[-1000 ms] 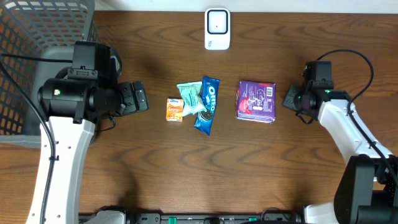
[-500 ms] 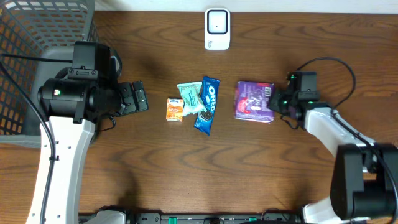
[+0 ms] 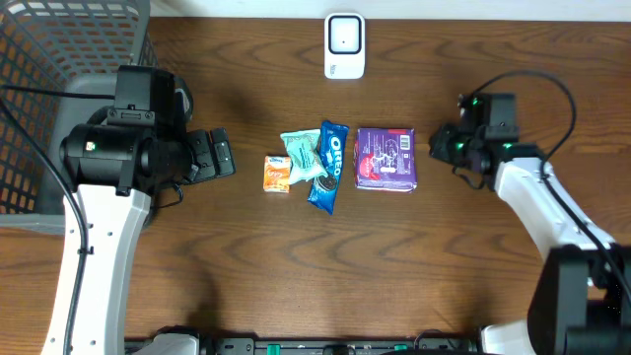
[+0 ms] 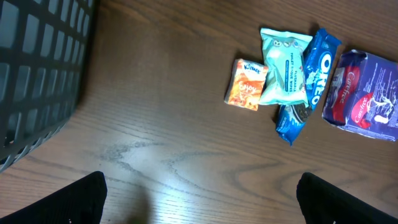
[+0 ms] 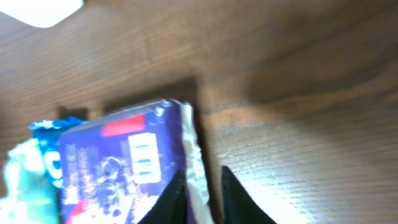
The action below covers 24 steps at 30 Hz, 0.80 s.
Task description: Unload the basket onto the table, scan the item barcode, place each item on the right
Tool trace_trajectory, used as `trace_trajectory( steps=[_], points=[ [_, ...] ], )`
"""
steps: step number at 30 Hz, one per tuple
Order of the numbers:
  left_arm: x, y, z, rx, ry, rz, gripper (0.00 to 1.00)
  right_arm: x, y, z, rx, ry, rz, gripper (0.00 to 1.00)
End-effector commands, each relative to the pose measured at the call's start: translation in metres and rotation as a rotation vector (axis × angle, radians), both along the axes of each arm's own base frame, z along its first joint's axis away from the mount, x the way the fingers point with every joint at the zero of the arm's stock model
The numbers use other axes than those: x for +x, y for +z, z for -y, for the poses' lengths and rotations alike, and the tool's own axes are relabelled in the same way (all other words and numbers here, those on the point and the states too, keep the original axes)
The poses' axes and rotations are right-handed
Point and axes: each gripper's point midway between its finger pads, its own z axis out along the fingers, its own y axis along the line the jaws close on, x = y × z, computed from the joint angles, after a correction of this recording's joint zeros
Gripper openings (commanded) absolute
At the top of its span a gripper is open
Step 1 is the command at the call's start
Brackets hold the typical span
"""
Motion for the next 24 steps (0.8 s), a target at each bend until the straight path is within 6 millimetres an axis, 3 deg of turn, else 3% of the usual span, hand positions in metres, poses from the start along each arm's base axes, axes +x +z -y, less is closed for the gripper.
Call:
trace_trajectory(
  steps=[1,3,6,10,12,18,21,24],
  points=[
    [0.002,0.007,-0.002,0.009,-0.007,0.020,0.98,0.003,0.036,-0.011,-0.061,0.133,0.086,0.22],
    [0.002,0.007,-0.002,0.008,-0.007,0.020,0.98,-0.003,0.040,-0.023,-0.109,0.211,0.092,0.33],
    [0.002,0.007,-0.002,0.008,-0.007,0.020,0.98,-0.008,0.039,-0.041,-0.171,0.255,0.094,0.63],
    [0.002,0.007,-0.002,0.008,-0.007,0.020,0.98,-0.014,0.038,-0.067,-0.243,0.308,0.112,0.68],
    [0.002,0.007,-0.002,0.009,-0.007,0.020,0.98,-0.015,0.040,-0.079,-0.282,0.313,0.132,0.77],
    [0.002,0.007,-0.002,0.008,-0.007,0.020,0.98,-0.021,0.046,-0.111,-0.339,0.276,0.181,0.78],
    [0.002,0.007,-0.002,0.008,-0.007,0.020,0.98,-0.029,0.045,-0.124,-0.347,0.293,0.184,0.85],
    [0.002,0.007,-0.002,0.008,-0.007,0.020,0.98,-0.037,0.044,-0.130,-0.319,0.278,0.150,0.86]
  ],
)
